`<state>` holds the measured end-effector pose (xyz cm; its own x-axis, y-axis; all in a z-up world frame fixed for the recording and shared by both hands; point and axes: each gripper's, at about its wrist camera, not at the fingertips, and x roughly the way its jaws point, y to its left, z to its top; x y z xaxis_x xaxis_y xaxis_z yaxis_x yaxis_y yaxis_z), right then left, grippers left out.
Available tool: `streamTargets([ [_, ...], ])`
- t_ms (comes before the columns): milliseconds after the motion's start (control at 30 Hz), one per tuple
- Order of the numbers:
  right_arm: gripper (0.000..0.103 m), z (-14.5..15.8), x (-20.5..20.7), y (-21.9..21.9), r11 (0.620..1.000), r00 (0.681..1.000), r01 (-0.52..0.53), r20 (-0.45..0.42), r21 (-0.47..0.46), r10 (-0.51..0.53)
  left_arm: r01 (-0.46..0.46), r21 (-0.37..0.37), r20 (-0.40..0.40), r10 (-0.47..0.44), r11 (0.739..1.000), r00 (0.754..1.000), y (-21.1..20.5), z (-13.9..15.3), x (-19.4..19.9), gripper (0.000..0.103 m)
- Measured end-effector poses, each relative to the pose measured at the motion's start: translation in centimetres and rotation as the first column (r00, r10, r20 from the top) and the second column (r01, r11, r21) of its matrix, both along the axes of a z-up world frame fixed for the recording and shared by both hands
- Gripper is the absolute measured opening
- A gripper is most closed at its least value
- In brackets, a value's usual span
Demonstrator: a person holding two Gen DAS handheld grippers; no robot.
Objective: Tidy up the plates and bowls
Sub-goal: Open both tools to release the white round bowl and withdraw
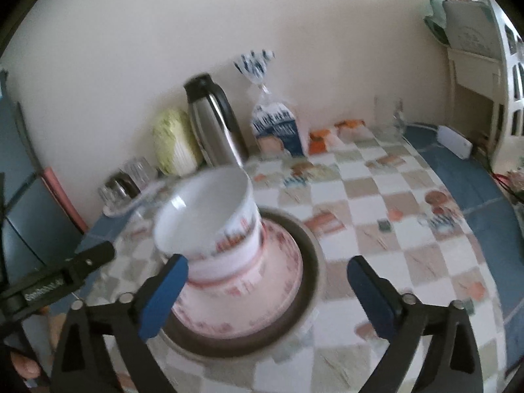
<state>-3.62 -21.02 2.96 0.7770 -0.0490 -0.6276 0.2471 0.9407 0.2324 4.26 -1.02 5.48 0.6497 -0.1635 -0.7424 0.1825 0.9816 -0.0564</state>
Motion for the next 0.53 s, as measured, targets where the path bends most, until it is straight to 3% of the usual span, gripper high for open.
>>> streamTargets([
  [167,0.101,-1.4,-1.0,0.4,1.0,0.997,-0.004,-0.082,-0.021,0.002,0.001,0.076,-0.035,0.002,0.997,0.999,0.5,-1.6,-1.5,0.092],
  [333,0.102,-2.1,-1.5,1.0,0.999,0.992,-0.008,-0.127,-0.051,0.001,0.003,0.052,-0.055,-0.001,0.999,0.998,1.0,-2.2,-2.0,0.092],
  [533,0.102,-2.2,-1.5,1.4,0.998,0.99,-0.011,-0.139,-0.058,0.003,0.03,0.091,-0.046,-0.026,0.995,0.999,0.3,-2.3,-2.3,0.092],
])
